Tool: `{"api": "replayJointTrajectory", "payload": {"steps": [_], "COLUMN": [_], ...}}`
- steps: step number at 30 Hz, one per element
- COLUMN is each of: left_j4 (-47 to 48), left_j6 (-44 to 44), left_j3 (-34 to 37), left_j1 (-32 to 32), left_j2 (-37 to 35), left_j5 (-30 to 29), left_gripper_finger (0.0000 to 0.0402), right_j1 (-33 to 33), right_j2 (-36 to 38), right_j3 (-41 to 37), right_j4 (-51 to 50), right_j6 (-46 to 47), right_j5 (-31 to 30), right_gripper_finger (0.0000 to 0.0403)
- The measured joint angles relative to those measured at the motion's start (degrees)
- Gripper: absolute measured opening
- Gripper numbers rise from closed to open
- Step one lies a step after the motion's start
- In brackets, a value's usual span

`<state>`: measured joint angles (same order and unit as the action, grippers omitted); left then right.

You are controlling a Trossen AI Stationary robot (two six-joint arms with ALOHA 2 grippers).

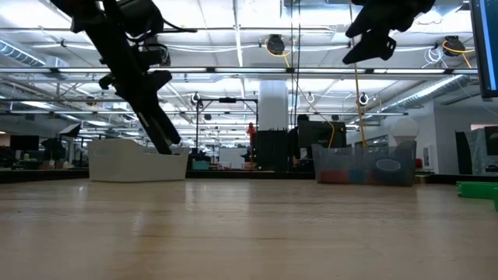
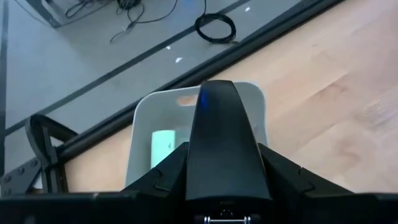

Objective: Pick and place Stapler, Stapler remover, tape
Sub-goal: Put the large black stapler into the gray bin

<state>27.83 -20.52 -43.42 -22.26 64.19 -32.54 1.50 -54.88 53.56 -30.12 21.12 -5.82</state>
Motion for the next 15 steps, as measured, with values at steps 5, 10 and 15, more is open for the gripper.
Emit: {"api": "replayJointTrajectory", "payload": {"steps": [5,10,15], "left_j4": [0.6,0.9,-3.0], "left_j6": [-0.6,-1.6,-2.1], "left_j3": [-0.1,1.3,5.1], "left_j1": [0.0,-0.2,-0.1], "left_j2": [0.4,1.8,1.9], "left_j5": [-0.3,-0.5,0.0], "left_gripper_finger": [0.0145,0.0145,0.0145], "right_j1": [0.0,0.0,0.0], "right_j2": [1.1,1.0,1.0], "right_j3": [0.0,0.0,0.0], "right_j4": [0.0,0.0,0.2], "right_j6": [0.7,0.7,1.3], "right_j5": [0.0,0.0,0.0], "right_gripper_finger": [0.0320,0.0319,0.0322]}}
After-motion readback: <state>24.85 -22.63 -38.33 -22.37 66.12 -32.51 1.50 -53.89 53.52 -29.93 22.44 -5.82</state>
